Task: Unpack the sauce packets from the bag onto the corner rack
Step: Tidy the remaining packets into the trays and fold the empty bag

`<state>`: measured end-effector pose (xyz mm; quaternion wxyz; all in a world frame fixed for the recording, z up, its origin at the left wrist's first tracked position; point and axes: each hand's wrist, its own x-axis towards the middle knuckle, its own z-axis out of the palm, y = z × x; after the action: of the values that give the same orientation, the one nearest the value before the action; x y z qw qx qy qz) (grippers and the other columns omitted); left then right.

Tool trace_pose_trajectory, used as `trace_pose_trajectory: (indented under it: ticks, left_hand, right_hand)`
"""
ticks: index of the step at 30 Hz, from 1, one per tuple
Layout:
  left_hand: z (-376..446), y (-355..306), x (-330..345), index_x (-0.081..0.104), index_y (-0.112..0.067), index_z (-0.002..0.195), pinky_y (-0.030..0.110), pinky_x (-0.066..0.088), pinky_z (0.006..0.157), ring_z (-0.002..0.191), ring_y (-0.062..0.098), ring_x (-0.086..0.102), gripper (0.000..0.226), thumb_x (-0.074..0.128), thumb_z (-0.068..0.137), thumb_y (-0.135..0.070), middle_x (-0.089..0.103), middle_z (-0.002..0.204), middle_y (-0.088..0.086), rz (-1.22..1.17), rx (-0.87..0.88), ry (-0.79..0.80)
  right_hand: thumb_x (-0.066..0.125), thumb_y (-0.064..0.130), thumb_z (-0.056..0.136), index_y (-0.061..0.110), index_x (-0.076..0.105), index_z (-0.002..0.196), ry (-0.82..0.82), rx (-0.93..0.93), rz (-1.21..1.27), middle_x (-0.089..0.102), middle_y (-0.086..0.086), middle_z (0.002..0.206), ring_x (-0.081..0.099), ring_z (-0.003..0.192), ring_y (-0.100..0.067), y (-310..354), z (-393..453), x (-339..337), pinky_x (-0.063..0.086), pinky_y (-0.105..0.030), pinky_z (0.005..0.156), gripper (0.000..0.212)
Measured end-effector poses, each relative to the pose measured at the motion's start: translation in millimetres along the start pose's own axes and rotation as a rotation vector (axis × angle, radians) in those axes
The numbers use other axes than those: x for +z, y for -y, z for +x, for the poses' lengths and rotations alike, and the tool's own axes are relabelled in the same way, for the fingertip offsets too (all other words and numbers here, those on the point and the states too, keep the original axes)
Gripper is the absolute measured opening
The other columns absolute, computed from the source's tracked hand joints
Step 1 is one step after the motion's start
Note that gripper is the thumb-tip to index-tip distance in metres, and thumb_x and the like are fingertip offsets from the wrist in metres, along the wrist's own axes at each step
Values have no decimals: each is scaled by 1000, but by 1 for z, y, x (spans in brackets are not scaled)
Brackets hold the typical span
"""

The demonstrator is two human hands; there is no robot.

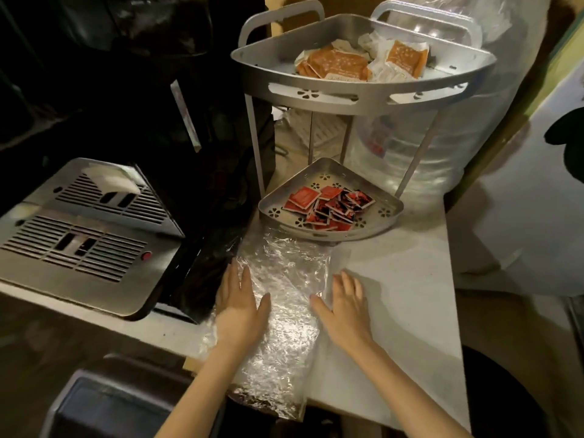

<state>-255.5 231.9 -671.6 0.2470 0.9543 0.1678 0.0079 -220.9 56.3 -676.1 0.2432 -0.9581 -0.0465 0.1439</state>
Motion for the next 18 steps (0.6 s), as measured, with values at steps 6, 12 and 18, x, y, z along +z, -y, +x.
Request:
trace_pose_trajectory:
  ticks: [6, 12, 18]
  left_hand:
    - [-6, 2, 11, 16, -15, 146, 44, 10, 114, 144, 29, 0, 65, 37, 93, -46, 0, 156, 14, 143, -97, 109]
    - [-2, 1, 9, 25, -13, 141, 45, 13, 113, 142, 31, 7, 64, 41, 91, -48, 9, 155, 14, 137, -96, 104]
    - [6, -3, 5, 30, -19, 140, 45, 17, 112, 140, 29, 14, 62, 54, 85, -37, 20, 152, 7, -76, -151, 118]
  right_hand:
    - [40, 43, 92, 19, 30, 142, -13, -13, 77, 12, -2, 157, 4, 143, -23, 18, -10, 12, 9, -40, 117, 56]
    - [47, 34, 92, 19, 34, 140, -79, -53, 196, 42, 2, 143, 32, 131, -19, 29, -15, 9, 31, -33, 104, 52]
    - [49, 16, 89, 26, 26, 142, 11, 53, 628, 56, -1, 122, 52, 60, -10, 21, -12, 5, 41, -24, 51, 59]
